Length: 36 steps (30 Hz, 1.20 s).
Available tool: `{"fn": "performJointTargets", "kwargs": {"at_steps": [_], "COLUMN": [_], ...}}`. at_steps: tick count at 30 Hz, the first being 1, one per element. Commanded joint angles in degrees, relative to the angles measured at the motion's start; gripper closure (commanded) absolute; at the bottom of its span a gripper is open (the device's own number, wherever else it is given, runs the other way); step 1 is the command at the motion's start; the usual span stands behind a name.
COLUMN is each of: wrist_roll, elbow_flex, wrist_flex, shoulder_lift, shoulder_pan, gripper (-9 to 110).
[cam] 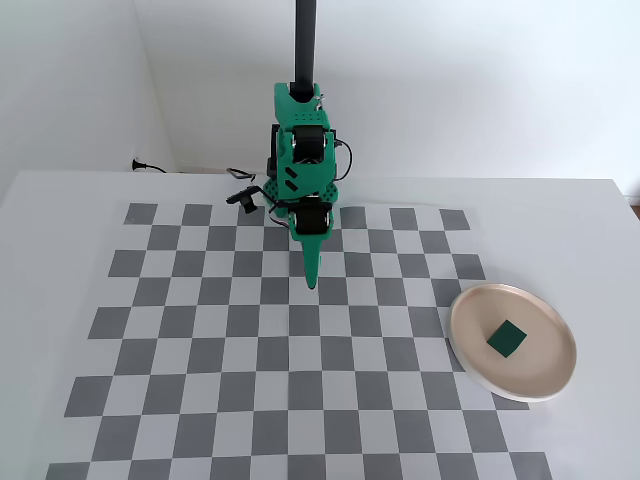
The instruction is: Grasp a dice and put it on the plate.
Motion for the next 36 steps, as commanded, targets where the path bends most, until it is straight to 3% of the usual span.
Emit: {"fn": "performJointTargets", "kwargs": {"at_steps": [1, 11, 19, 28, 36], "wrist_roll": [0.00, -1.67, -1.76, -1.76, -1.76], "elbow_flex": [-0.79, -0.79, -0.79, -0.79, -0.79], "wrist_flex": [1.23, 1.41, 1.41, 1.41, 1.41], "shoulder_lift": [0.97, 0.97, 0.97, 0.97, 0.97], "shoulder_pan": [2.11, 4.22, 4.22, 4.22, 4.22], "gripper": [106, 106, 90, 106, 106]}}
